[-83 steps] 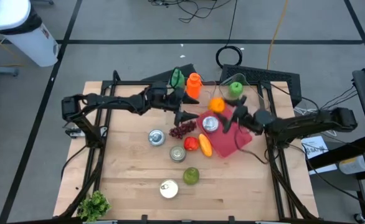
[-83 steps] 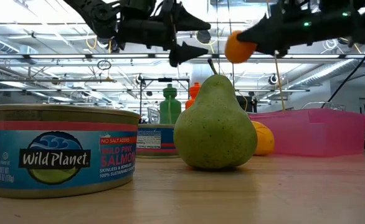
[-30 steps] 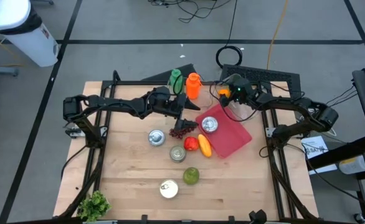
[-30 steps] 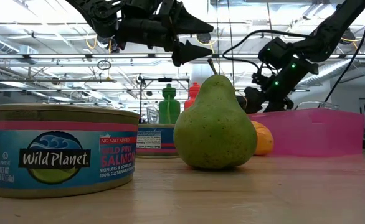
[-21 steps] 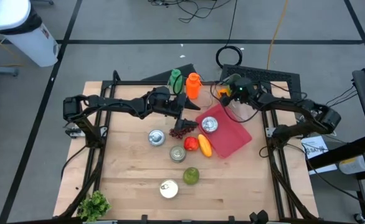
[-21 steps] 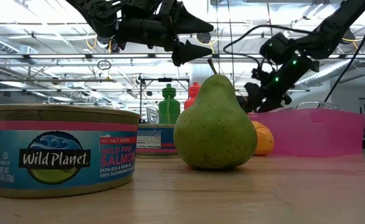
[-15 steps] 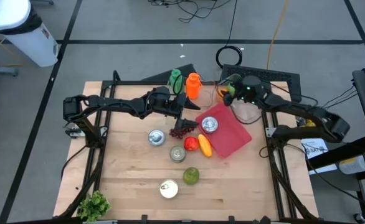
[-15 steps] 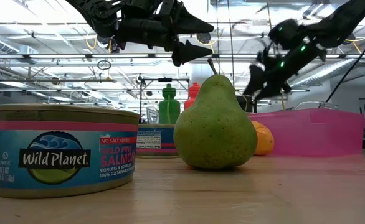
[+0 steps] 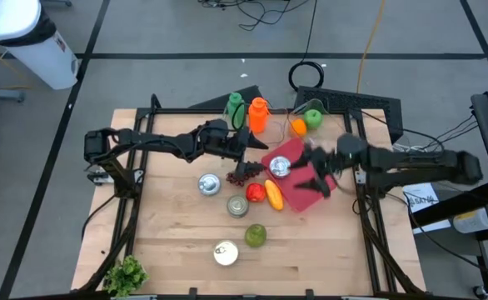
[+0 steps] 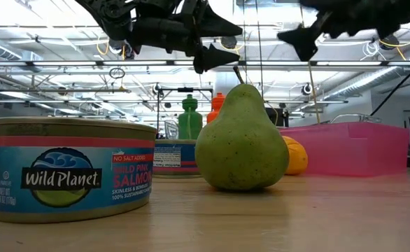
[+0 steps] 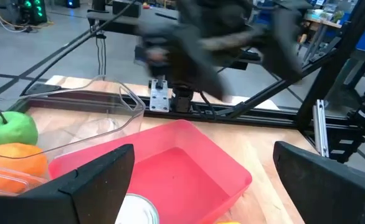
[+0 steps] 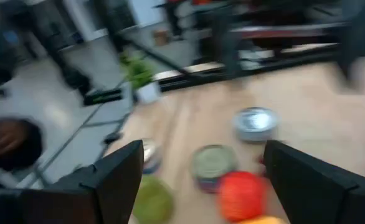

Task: Pick & Place Food Item
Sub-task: Put the green pear into the right transparent bin

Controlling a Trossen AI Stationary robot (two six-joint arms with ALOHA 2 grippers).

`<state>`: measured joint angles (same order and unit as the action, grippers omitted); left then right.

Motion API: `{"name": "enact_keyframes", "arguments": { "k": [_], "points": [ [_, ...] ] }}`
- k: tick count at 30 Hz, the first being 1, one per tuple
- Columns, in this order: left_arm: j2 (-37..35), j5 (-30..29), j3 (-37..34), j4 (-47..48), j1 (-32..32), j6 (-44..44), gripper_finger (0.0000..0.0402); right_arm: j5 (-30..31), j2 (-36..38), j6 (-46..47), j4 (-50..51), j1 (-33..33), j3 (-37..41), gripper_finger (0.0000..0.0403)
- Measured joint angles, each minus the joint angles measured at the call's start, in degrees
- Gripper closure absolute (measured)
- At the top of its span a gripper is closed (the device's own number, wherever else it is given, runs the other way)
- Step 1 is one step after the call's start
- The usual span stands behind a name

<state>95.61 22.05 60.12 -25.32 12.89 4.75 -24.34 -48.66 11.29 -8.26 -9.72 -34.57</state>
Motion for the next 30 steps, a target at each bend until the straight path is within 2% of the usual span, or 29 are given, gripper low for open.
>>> {"name": "enact_keyframes", "arguments": {
  "k": [6,8,11,14,16,20,24,27,30],
  "points": [
    [0.00,-2.71,0.00,0.02,-1.87,0.45,0.0007,17.35,-6.07,-2.73,-9.46,19.78,3.23,0.0092],
    [0.00,-2.64,0.04,1.16,-2.79,3.11,0.0007,22.31,-8.63,-3.37,-10.62,24.24,3.23,0.0092],
    [0.00,-2.65,0.09,6.18,-5.48,7.66,0.0007,25.84,-10.60,-4.95,-10.58,28.53,3.26,0.0092],
    [0.02,-3.82,0.07,12.65,-11.19,7.21,0.0007,26.01,-10.63,-5.04,-10.43,30.46,3.26,0.0092],
    [0.02,-7.41,0.07,15.01,-16.07,6.06,0.0007,26.01,-9.89,-4.65,-10.46,31.00,3.26,0.0092],
    [0.02,-19.02,0.07,15.07,-26.49,1.86,0.0007,26.06,-8.18,-4.50,-10.84,31.24,3.26,0.0092],
    [1.36,-30.33,0.02,14.57,-34.16,-2.85,0.0007,26.27,-7.22,-4.48,-10.86,31.23,3.26,0.0092],
    [3.09,-35.02,0.10,12.43,-36.48,-2.48,0.0007,26.86,-7.22,-4.48,-11.57,31.23,3.26,0.0092],
    [5.83,-36.04,0.05,9.80,-36.88,-1.44,0.0007,27.72,-7.35,-4.51,-13.01,31.22,3.28,0.0092]
  ]
}}
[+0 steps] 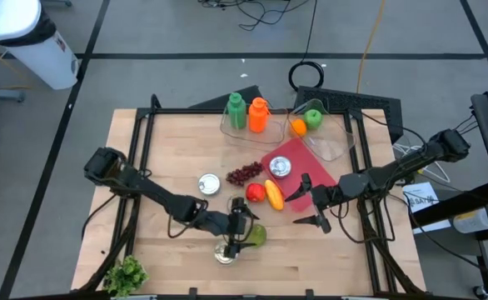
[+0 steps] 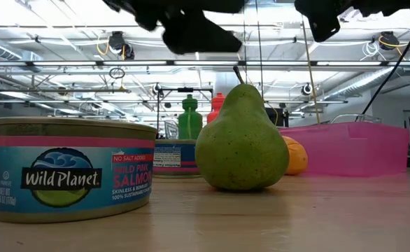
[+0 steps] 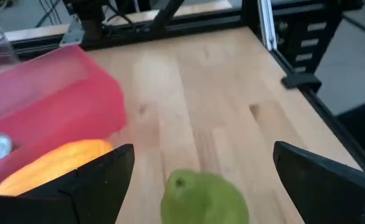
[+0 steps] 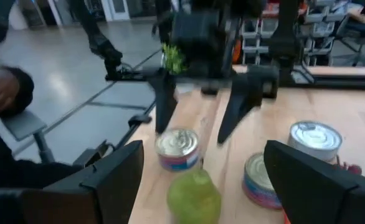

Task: Pick & Place Food Item
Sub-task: Put the green pear into the right transparent bin

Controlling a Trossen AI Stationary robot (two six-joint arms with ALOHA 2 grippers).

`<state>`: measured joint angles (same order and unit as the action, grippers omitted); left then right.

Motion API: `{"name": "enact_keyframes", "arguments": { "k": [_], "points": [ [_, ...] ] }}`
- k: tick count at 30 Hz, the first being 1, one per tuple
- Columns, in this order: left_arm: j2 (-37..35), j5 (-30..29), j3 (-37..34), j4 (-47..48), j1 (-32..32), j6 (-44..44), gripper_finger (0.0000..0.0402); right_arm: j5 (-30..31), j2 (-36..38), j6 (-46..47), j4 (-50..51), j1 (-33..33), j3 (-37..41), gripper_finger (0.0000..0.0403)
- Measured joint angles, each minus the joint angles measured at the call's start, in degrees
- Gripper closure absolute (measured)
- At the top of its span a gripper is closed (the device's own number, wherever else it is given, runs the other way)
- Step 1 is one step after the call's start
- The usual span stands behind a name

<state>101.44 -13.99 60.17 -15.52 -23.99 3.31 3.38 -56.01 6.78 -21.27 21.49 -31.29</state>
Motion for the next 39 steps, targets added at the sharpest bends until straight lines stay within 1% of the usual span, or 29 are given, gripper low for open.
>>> {"name": "enact_keyframes", "arguments": {
  "k": [5,7,12,15,17,19,23,27,29,34,39],
  "points": [
    [3.76,0.51,-0.01,-2.05,1.78,1.11,0.0007,-0.09,0.10,-1.76,-1.53,-0.06,0.02,0.0092],
    [4.00,0.72,-0.09,-0.41,2.88,2.55,0.0007,-0.12,0.13,-1.88,-1.47,-0.06,0.02,0.0092],
    [4.25,6.06,0.00,-0.59,4.94,4.61,0.0012,-0.13,0.13,-1.90,-1.11,-0.06,0.02,0.0092],
    [4.25,6.54,0.00,2.10,5.00,5.03,0.0037,-0.15,0.13,-1.88,-0.43,-0.06,0.01,0.0092],
    [4.65,6.53,0.00,3.97,5.00,6.66,0.0060,-0.15,0.13,-1.29,0.18,-0.06,0.02,0.0092],
    [5.27,6.59,-0.03,3.87,5.00,8.63,0.0082,-0.16,0.13,-0.58,0.66,-0.06,0.02,0.0093],
    [7.71,8.35,0.00,-0.53,5.23,9.03,0.0114,-0.18,0.13,-0.41,0.51,-0.06,0.02,0.0093],
    [10.92,14.00,0.04,-5.94,5.94,9.54,0.0136,-0.16,0.11,-0.39,0.43,-0.06,0.00,0.0093],
    [12.30,16.04,0.15,-7.16,6.30,8.81,0.0145,-0.17,0.13,-0.40,0.33,-0.06,0.00,0.0093],
    [12.99,17.24,0.17,-8.03,6.66,6.18,0.0175,-0.17,0.11,-0.41,-0.39,-0.06,-0.04,0.0093],
    [13.01,17.25,0.15,-9.51,6.60,2.84,0.0242,-0.16,0.11,-0.58,0.15,-0.06,-0.04,0.0093]
  ]
}}
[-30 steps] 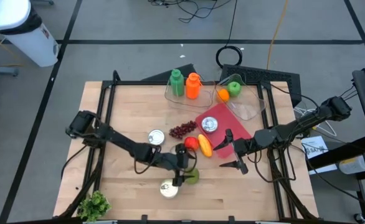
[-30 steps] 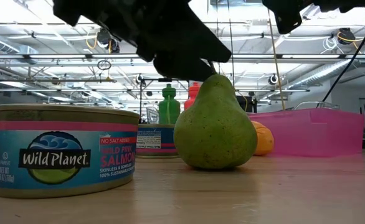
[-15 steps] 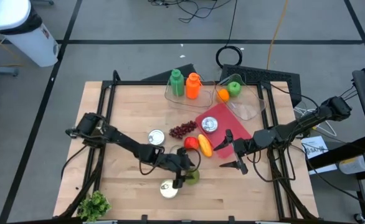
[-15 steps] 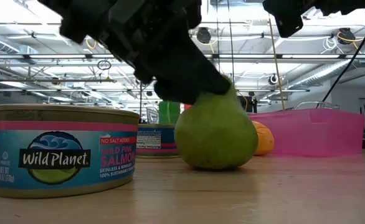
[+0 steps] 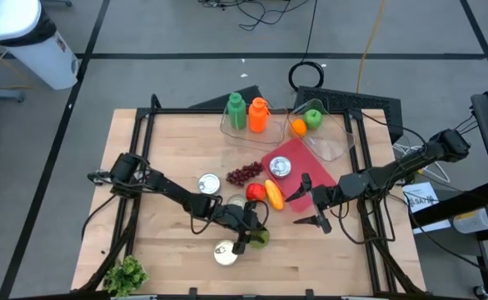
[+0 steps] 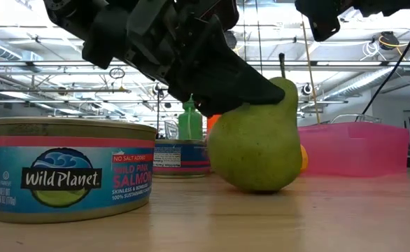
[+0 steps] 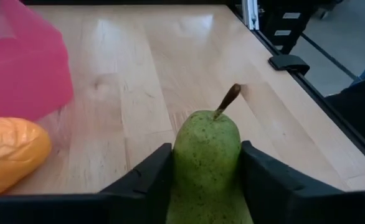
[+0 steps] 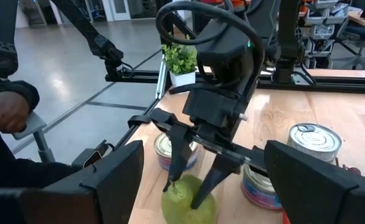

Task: Pick & Place Food Item
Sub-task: Put the green pear into the right transparent bin

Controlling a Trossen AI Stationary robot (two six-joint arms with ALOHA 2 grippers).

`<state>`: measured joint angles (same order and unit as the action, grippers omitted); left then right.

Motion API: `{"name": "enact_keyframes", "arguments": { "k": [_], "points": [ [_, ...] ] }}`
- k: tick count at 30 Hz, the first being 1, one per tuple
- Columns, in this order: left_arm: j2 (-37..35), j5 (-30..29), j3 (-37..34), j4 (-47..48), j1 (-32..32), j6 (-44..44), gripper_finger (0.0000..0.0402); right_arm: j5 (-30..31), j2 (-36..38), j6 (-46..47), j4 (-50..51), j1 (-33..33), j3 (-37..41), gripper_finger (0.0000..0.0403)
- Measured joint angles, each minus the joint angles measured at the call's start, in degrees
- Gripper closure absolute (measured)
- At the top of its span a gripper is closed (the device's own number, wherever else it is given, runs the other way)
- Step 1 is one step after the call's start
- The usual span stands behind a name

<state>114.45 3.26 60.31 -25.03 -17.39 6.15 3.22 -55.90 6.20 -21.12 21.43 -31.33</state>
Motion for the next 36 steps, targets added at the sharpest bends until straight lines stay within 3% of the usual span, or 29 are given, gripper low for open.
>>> {"name": "enact_keyframes", "arguments": {
  "k": [12,20,24,27,30,36],
  "points": [
    [-1.30,-0.37,-0.22,-1.67,0.13,-6.59,0.0252,0.00,0.00,-0.02,0.45,0.00,0.00,0.0093],
    [-11.95,-0.51,-0.20,0.57,0.44,-14.55,0.0254,4.72,-1.45,-2.25,-1.28,0.02,1.52,0.0093],
    [-17.36,-4.26,-0.20,2.37,0.99,-18.88,0.0254,7.45,-6.61,-2.37,-6.19,0.04,1.65,0.0093],
    [-19.37,-5.19,-0.17,3.07,1.53,-20.93,0.0254,7.15,-12.44,-1.93,-15.80,-0.31,1.62,0.0084],
    [-19.91,-5.22,-0.17,2.85,2.10,-21.37,0.0255,7.16,-18.13,-3.50,-23.21,-0.47,1.52,0.0061],
    [-19.87,-5.22,-0.17,3.48,2.51,-21.90,0.0256,7.21,-26.59,-5.88,-26.38,-0.85,-2.82,0.0017]
  ]
}}
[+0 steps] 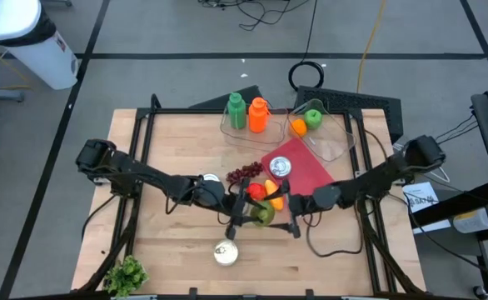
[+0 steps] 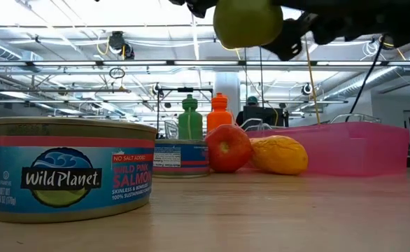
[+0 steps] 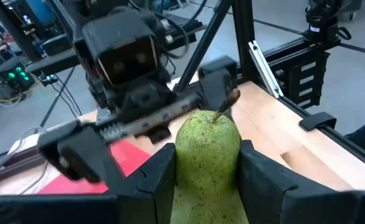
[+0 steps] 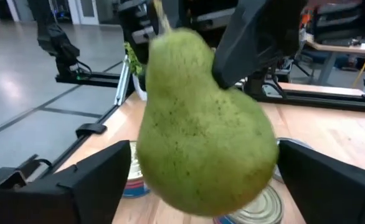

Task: Pick & Place Food Item
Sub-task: Put the green pear into the right transparent bin

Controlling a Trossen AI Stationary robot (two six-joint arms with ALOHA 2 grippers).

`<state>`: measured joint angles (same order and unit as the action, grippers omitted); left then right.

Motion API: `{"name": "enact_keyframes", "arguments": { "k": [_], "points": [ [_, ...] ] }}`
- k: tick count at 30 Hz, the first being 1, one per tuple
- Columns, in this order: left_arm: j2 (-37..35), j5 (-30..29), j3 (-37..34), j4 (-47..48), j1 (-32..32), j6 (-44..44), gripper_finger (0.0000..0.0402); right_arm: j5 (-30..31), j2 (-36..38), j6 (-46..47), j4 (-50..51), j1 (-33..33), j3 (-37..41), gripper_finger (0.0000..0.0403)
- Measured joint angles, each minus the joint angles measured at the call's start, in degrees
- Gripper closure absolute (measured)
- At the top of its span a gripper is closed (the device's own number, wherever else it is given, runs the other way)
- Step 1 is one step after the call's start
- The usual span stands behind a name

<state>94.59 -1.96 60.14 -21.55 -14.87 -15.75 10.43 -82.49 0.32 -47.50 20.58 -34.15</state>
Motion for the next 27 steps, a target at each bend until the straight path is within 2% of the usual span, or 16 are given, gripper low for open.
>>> {"name": "enact_keyframes", "arguments": {
  "k": [6,8,11,17,19,23,27],
  "points": [
    [0.00,0.20,0.02,-1.07,0.06,-0.25,0.0256,1.52,-6.22,-4.90,-0.35,0.00,-5.26,0.0005],
    [0.00,0.14,0.02,-0.86,0.09,-0.07,0.0256,2.65,-6.82,-6.05,-0.12,0.00,-5.78,0.0016],
    [0.00,-0.33,0.02,-0.97,-0.22,-0.31,0.0256,2.92,-6.81,-7.80,-0.10,0.17,-5.84,0.0055],
    [-0.02,-3.42,0.20,-1.45,-0.88,1.07,0.0255,2.92,-5.89,-6.94,0.20,0.81,-5.87,0.0058],
    [-0.43,-4.50,0.14,-1.15,-0.90,2.81,0.0212,3.37,-5.10,-6.41,1.77,0.81,-5.86,0.0058],
    [-3.86,-8.89,0.00,0.14,-1.82,6.93,0.0096,3.04,-4.92,-2.48,4.51,-0.14,-5.95,0.0058],
    [-7.34,-13.05,0.11,-0.01,-2.95,8.76,0.0020,3.10,-5.02,-1.17,5.99,-1.02,-5.86,0.0058]
  ]
}}
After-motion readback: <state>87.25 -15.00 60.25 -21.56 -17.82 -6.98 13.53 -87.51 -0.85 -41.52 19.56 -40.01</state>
